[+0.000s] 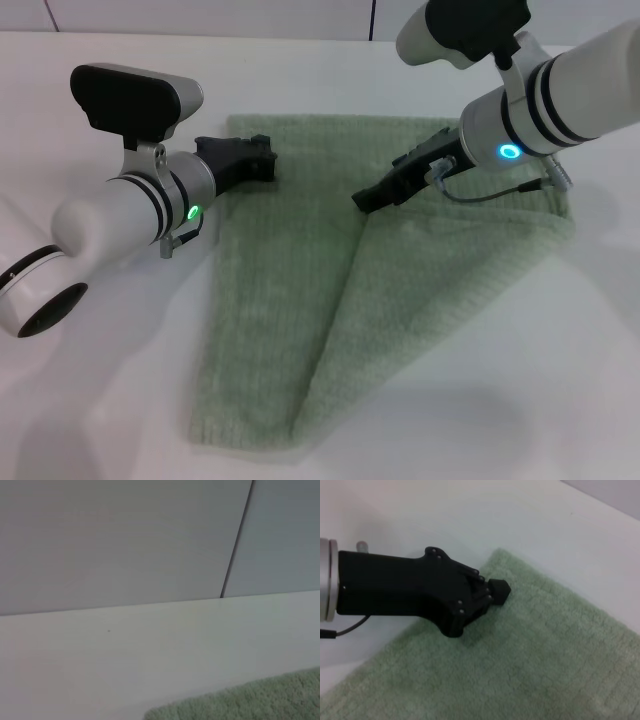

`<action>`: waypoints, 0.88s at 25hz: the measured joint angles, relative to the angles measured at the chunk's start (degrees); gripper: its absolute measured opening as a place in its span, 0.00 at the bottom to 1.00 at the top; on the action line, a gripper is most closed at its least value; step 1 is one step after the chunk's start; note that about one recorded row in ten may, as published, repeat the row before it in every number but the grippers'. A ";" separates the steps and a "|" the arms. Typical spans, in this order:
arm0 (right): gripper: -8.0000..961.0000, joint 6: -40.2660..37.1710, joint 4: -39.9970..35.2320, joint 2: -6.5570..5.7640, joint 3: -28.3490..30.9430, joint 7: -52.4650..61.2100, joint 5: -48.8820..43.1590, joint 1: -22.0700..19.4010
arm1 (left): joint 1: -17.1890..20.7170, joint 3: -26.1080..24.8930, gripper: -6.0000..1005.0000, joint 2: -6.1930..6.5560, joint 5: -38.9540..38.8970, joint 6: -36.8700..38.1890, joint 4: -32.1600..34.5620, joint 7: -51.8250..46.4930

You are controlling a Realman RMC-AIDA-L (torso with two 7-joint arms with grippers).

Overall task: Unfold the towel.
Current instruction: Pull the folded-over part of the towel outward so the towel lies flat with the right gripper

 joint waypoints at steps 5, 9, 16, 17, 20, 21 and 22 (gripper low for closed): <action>0.79 -0.03 1.33 0.02 -0.12 -0.28 0.45 0.63 | -0.07 0.27 0.00 -0.02 0.00 -0.11 -0.02 0.00; 0.79 -0.11 1.68 0.02 -0.24 -0.91 1.32 0.76 | -0.06 0.29 0.00 -0.02 0.00 -0.11 -0.03 0.00; 0.79 -0.16 2.31 0.03 -0.39 -0.93 1.48 0.77 | 0.17 0.29 0.00 -0.02 0.00 0.00 -0.09 0.00; 0.79 -0.16 2.54 0.03 -0.42 -0.93 1.48 0.84 | 0.18 0.29 0.00 -0.02 0.00 0.04 -0.09 0.00; 0.79 0.03 3.51 0.03 -0.49 -0.93 1.48 1.30 | 0.18 0.29 0.00 -0.02 0.00 0.10 -0.09 0.00; 0.79 0.18 3.93 0.02 -0.51 -0.93 1.49 1.48 | 0.21 0.29 0.00 -0.02 0.00 0.12 -0.09 0.00; 0.79 0.30 4.30 0.03 -0.52 -0.93 1.48 1.67 | 0.24 0.29 0.00 -0.02 0.00 0.15 -0.10 0.00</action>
